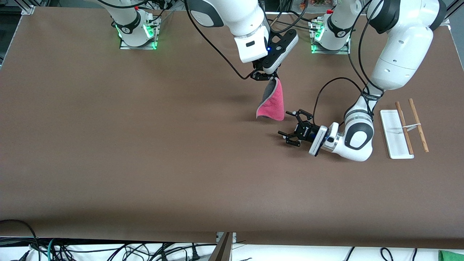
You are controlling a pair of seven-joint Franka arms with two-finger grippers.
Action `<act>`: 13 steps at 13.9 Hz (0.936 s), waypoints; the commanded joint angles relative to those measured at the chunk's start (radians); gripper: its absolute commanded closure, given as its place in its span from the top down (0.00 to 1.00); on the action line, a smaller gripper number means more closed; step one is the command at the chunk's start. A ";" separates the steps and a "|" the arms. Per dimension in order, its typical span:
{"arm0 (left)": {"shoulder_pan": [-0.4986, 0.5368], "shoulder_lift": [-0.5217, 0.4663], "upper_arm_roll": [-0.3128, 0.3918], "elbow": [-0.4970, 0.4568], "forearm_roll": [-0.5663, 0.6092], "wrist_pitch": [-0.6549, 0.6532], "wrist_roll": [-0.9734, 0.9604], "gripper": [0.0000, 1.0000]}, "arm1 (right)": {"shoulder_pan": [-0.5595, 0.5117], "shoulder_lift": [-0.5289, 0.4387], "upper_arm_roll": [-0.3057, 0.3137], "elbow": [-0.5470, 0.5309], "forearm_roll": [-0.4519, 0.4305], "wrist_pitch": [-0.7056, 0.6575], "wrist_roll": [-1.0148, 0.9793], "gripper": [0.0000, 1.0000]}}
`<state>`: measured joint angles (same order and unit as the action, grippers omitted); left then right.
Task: Pass towel and hang on rack
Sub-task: 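Move the left gripper under the hanging towel's pink end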
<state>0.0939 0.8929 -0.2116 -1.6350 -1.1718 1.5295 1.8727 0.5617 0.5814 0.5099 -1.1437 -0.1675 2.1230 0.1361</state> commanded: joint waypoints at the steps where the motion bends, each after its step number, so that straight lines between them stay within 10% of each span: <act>1: -0.006 0.026 -0.005 0.014 0.012 -0.002 0.078 0.96 | 0.001 0.000 0.006 0.016 -0.010 -0.003 -0.009 0.00; 3: -0.006 0.032 -0.006 -0.008 0.003 -0.012 0.106 0.90 | 0.001 0.000 0.006 0.016 -0.010 -0.003 -0.009 0.00; 6: -0.006 0.037 -0.017 -0.012 -0.015 -0.012 0.177 0.08 | 0.001 -0.002 0.006 0.016 -0.009 -0.008 -0.009 0.00; 13: 0.003 0.034 -0.034 -0.011 -0.034 -0.034 0.260 0.00 | 0.000 -0.008 0.004 0.018 -0.004 -0.009 -0.009 0.00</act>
<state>0.0867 0.9293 -0.2410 -1.6416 -1.1852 1.5124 2.0596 0.5617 0.5812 0.5098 -1.1374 -0.1675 2.1230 0.1361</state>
